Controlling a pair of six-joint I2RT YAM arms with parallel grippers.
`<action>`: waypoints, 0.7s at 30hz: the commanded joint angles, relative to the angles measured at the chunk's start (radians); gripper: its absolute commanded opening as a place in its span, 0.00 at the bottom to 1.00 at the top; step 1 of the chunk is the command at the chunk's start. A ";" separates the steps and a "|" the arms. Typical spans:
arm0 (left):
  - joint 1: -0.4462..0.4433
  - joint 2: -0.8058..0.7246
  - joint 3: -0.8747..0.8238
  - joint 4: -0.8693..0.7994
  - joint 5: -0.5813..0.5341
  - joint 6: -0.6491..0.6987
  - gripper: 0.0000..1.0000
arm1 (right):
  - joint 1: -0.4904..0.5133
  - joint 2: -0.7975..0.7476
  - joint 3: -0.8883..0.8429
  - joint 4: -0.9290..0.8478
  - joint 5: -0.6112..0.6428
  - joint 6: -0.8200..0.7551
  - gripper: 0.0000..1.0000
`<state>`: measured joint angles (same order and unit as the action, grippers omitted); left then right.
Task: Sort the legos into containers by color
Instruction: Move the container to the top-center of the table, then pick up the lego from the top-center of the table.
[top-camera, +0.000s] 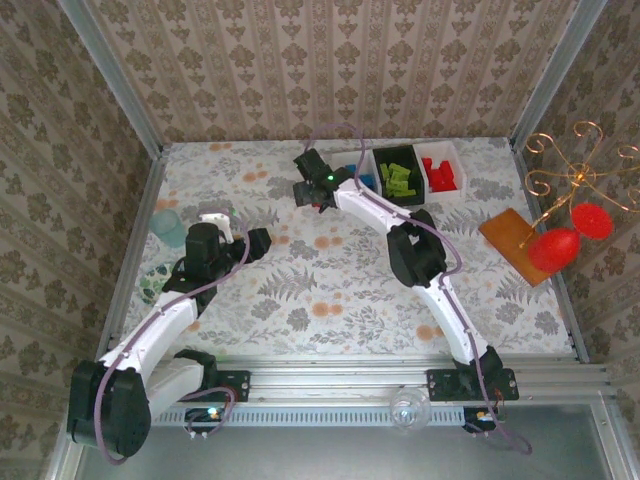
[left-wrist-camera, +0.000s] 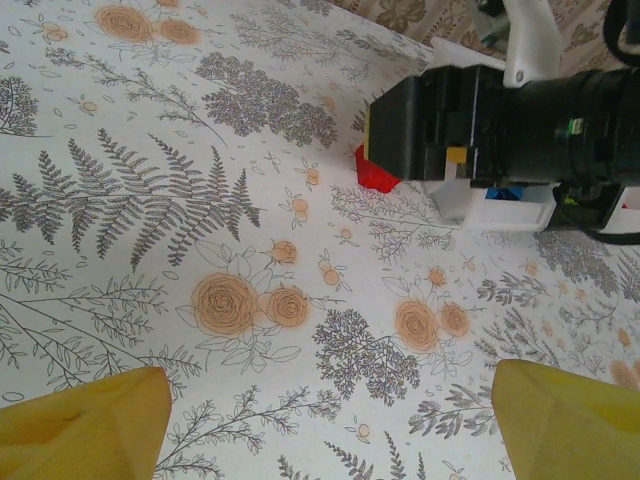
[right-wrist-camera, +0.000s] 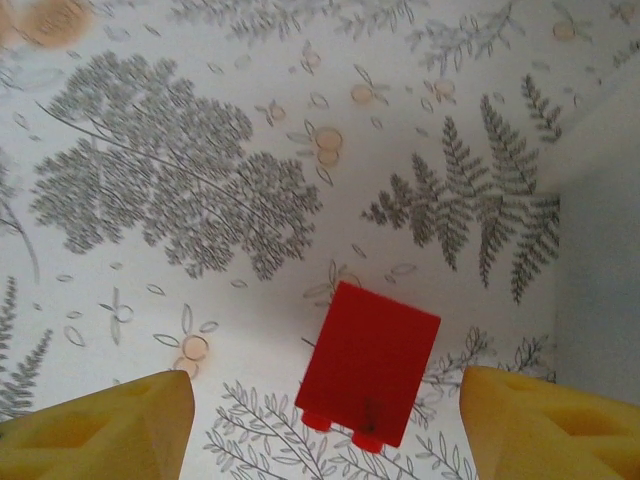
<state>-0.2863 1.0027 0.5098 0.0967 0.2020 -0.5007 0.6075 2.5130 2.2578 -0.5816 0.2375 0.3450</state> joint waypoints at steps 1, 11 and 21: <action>0.007 -0.018 -0.004 -0.011 0.014 0.014 0.85 | 0.006 0.032 0.029 -0.077 0.074 0.036 0.73; 0.006 -0.018 -0.007 -0.008 0.016 0.013 0.85 | 0.008 0.103 0.108 -0.102 0.025 0.061 0.69; 0.010 -0.041 -0.010 -0.017 0.014 0.016 0.85 | -0.031 0.184 0.256 -0.175 -0.005 0.085 0.55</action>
<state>-0.2859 0.9871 0.5098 0.0929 0.2058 -0.5007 0.5945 2.6667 2.4725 -0.7055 0.2508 0.4030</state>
